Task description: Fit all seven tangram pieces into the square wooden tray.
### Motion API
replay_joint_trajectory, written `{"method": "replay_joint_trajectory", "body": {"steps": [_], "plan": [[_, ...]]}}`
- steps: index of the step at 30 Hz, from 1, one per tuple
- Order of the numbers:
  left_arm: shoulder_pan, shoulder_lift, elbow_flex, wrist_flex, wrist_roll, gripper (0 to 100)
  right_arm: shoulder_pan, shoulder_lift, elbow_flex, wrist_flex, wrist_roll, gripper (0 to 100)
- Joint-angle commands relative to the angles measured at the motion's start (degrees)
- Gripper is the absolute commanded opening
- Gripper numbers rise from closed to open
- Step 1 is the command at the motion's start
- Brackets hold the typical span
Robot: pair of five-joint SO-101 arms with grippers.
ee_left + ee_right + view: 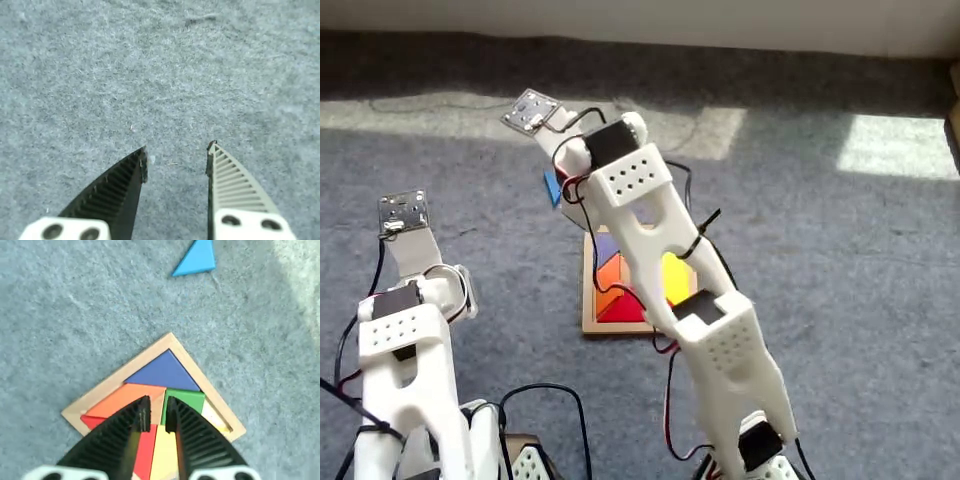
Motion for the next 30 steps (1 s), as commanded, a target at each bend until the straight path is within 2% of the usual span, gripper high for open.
{"method": "replay_joint_trajectory", "body": {"steps": [1,5,8,13,21,30], "plan": [[-0.48,-1.36,-0.31,-0.79,0.26,21,2.51,-11.65,10.33,0.92,0.62,5.9],[-0.48,-1.36,-0.31,-0.79,0.26,21,4.18,-17.1,18.33,0.13,0.62,5.9],[-0.57,-1.36,-0.31,-0.79,0.26,21,4.0,-18.86,22.29,-5.49,0.18,6.1],[-0.57,-1.36,-0.31,-0.62,0.26,21,1.1,-17.01,28.09,-22.29,-9.76,7.0],[-0.66,-1.36,-0.31,-0.62,0.26,21,-3.56,-7.69,28.7,-37.76,-17.58,28.9],[-0.66,-1.36,-0.31,-0.62,0.26,21,-5.58,-0.4,28.7,-54.46,-17.49,30.1]]}}
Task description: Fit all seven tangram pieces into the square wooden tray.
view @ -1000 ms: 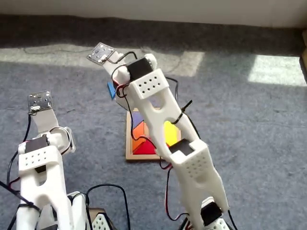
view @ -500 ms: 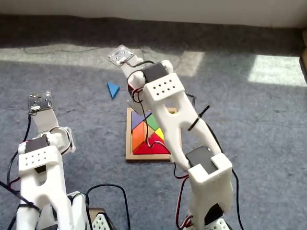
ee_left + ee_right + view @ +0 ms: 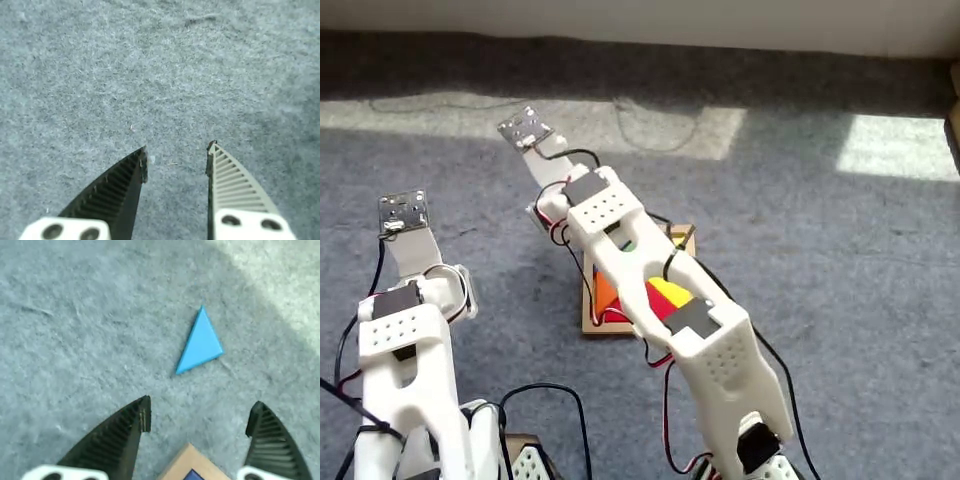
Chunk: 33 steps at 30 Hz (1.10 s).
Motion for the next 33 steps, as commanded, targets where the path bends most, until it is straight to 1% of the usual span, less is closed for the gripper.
{"method": "replay_joint_trajectory", "body": {"steps": [1,6,14,17,22,24,29,31,33], "plan": [[-0.66,-1.36,-0.31,-0.62,0.26,21,-0.66,-0.4,-0.57,-6.46,-0.62,30.1],[-0.57,-1.36,-0.31,-0.62,0.26,21,-1.54,1.89,-0.57,-11.82,-0.79,30.1],[-0.57,-1.36,-0.31,-0.62,0.26,21,-1.89,6.55,-0.66,-17.54,-0.88,30.0],[-0.57,-1.36,-0.31,-0.62,0.26,21,-1.8,8.57,-0.84,-18.77,-0.88,30.0],[-0.57,-1.36,-0.31,-0.62,0.26,21,-0.84,14.37,-5.49,-18.15,-0.88,29.3],[-0.57,-1.36,-0.31,-0.53,0.26,21,-0.13,16.4,-8.84,-15.25,-0.88,24.8],[-0.57,-1.36,-0.31,-0.53,0.26,21,1.63,20.62,-20.44,-4.35,-0.53,10.1],[-0.57,-1.36,-0.31,-0.53,0.26,21,1.71,22.2,-24.57,0.22,-0.44,6.3],[-0.57,-1.36,-0.31,-0.53,0.26,21,1.71,23.52,-28.26,4.79,-0.44,4.8]]}}
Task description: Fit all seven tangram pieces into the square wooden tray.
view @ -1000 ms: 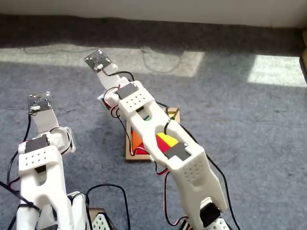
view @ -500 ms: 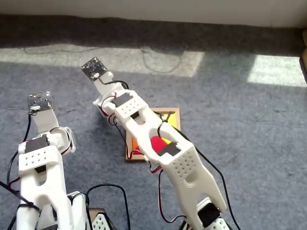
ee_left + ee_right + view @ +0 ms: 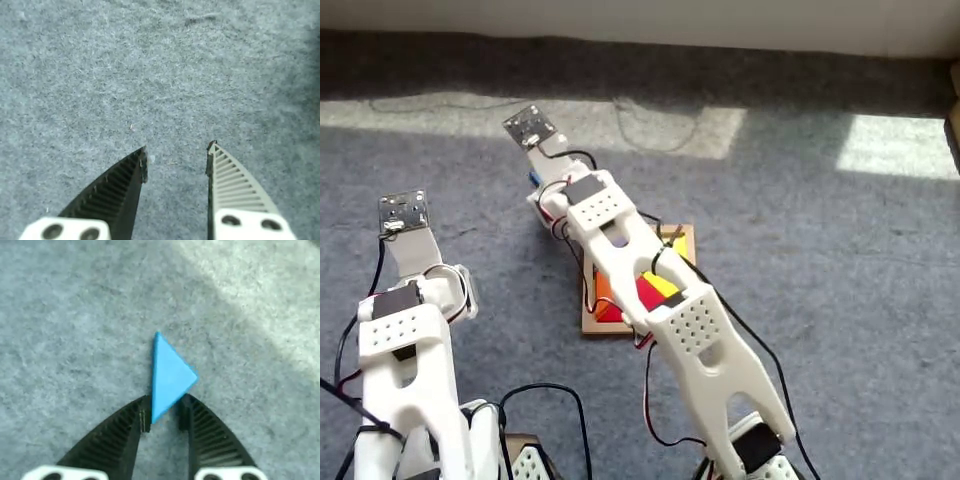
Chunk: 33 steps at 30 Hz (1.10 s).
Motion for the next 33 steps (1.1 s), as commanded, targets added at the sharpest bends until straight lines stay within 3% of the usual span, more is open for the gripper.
{"method": "replay_joint_trajectory", "body": {"steps": [1,10,19,22,28,33], "plan": [[-0.57,-1.36,-0.31,-0.53,0.26,21,0.22,1.27,-7.08,9.1,-0.26,4.8],[-0.57,-1.36,-0.31,-0.53,0.26,21,0.31,2.15,-21.93,29.85,-0.18,4.6],[-0.31,-1.71,-1.98,-1.14,0.26,21,0.31,2.24,-43.74,52.62,6.77,4.4],[-0.22,-1.71,-6.11,-1.32,0.26,21,2.33,2.33,-52.0,52.7,6.59,0.5],[0.57,-0.75,-16.66,-1.23,0.09,21,4.09,0.57,-52.0,52.79,6.24,0.5],[4.0,7.87,-28.35,4.66,-1.14,21,1.98,-10.07,-41.8,52.79,3.43,0.5]]}}
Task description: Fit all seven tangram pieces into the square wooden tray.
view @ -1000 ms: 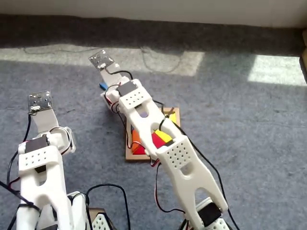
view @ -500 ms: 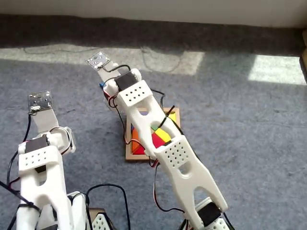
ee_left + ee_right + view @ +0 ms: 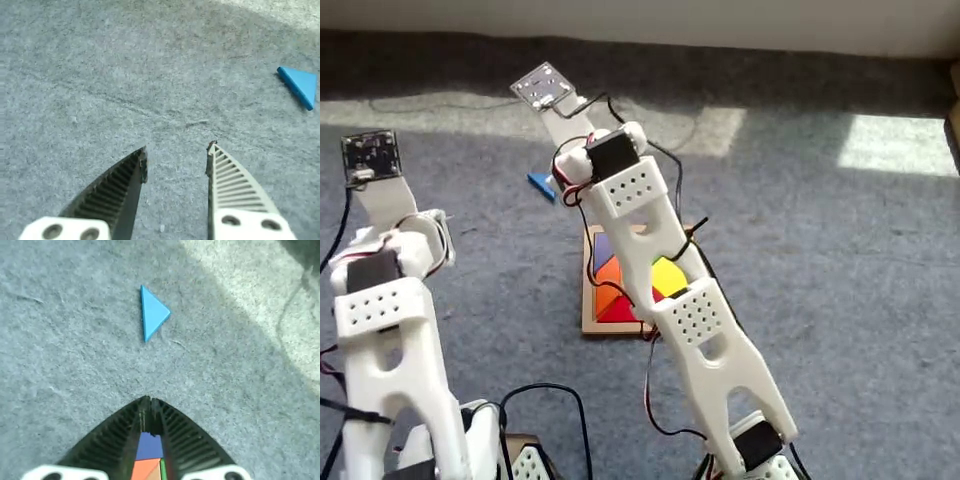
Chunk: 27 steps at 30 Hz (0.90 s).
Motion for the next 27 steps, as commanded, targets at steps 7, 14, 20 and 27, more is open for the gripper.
{"method": "replay_joint_trajectory", "body": {"steps": [7,14,20,27], "plan": [[6.81,27.91,-32.75,11.69,-0.44,21,-3.47,-36.53,40.4,1.1,-0.7,0.5],[13.49,48.66,-51.38,12.48,-0.26,21,3.12,-53.41,62.29,-1.54,-0.62,0.5],[17.45,62.81,-65.89,12.48,1.76,21,10.86,-66.77,81.54,-6.9,2.9,0.5],[19.12,78.29,-84.09,15.65,6.86,21,17.98,-84.97,108.35,-20.35,2.99,0.5]]}}
